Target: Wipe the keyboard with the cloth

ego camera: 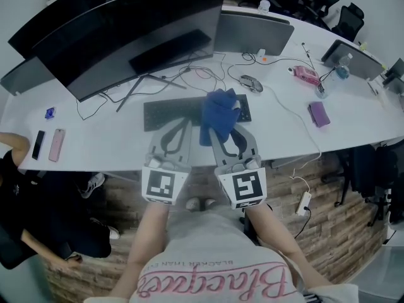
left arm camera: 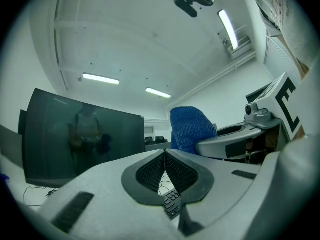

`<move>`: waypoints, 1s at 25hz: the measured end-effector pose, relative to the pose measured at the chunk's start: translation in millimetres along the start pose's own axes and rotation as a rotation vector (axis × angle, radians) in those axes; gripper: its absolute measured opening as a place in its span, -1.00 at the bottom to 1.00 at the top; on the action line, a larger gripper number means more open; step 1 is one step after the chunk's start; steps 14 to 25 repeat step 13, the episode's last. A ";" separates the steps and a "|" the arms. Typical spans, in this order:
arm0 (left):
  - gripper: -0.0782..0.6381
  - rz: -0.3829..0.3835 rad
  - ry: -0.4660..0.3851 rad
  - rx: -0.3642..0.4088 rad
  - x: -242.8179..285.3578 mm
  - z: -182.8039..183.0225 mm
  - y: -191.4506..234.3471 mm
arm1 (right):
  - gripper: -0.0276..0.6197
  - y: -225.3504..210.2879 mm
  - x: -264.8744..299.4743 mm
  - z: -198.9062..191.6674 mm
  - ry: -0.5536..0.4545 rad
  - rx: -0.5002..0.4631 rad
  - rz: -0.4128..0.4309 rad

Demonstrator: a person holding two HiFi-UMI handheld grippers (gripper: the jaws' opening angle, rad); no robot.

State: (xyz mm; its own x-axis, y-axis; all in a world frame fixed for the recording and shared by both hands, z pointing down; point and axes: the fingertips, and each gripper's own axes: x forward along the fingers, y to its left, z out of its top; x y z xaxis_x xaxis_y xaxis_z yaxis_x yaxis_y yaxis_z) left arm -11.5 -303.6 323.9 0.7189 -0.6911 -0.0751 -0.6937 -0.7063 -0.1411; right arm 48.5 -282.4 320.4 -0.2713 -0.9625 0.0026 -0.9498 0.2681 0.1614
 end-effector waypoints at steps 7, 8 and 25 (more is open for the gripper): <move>-0.77 0.003 -0.002 0.015 16.6 12.7 -18.3 | -0.64 -23.0 -5.7 3.7 0.002 0.007 0.003; -0.77 0.005 -0.002 0.010 18.5 14.3 -19.6 | -0.63 -25.5 -6.0 4.6 0.000 0.007 0.003; -0.77 0.018 -0.012 0.015 27.0 21.1 -22.0 | -0.63 -33.8 -5.1 6.0 -0.007 0.001 0.015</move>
